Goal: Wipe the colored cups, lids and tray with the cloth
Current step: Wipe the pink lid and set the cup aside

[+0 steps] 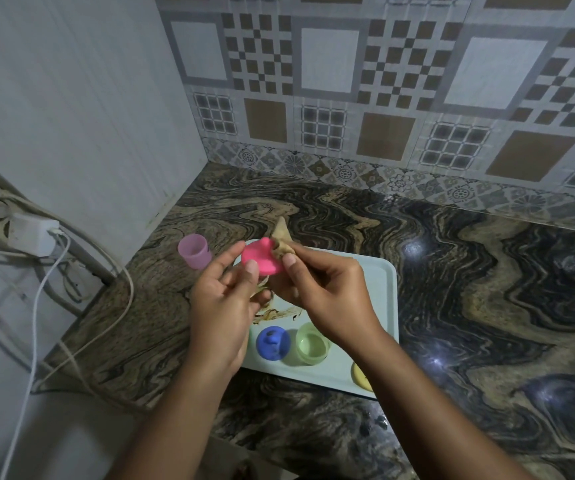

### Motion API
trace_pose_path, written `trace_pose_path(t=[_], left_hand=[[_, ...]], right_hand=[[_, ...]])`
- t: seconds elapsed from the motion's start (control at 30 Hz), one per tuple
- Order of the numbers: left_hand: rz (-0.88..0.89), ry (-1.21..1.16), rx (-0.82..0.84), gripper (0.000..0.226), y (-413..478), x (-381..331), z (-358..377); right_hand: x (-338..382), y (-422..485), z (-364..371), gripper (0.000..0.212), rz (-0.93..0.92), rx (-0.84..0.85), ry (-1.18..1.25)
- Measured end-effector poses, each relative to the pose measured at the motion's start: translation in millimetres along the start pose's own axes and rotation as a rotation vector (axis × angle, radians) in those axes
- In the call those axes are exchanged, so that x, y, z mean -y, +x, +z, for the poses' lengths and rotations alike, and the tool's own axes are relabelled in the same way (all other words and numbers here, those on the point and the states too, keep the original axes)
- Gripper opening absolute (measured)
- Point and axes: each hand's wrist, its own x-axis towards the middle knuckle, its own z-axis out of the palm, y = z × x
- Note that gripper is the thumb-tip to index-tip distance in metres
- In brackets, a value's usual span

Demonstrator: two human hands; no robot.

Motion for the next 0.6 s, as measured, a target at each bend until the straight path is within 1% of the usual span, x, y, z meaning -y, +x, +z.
trace_pose_path(t=[0.1,0.23,0.33,0.47,0.53,0.6], left_hand=[[-0.038,-0.056,0.017,0.034,0.4,-3.7,-1.3],[-0.095,-0.14,0.086,0.038,-3.7,-3.5,-1.6],[-0.133,-0.124,0.146,0.039,-8.0,-1.1,-3.5],[-0.106,-0.062,0.197,0.036,-11.6,2.4,-3.9],[-0.077,-0.031,0.155,0.039,-11.5,2.6,-2.9],[-0.062,-0.057,0.066,0.037,-8.2,3.8,-3.2]], right_hand=[[-4.3,-5.8,0.4,0.025,-0.038,0.025,-0.015],[-7.6,-2.5,-0.1,0.027,-0.056,-0.062,-0.029],[-4.9,3.7,-5.7,0.022,-0.044,-0.117,-0.051],[-4.4,5.1,-6.2,0.022,0.007,-0.084,-0.056],[-2.7,3.8,-7.0,0.019,0.035,-0.086,-0.003],[0.8,0.7,-8.2,0.02,0.063,-0.078,0.121]])
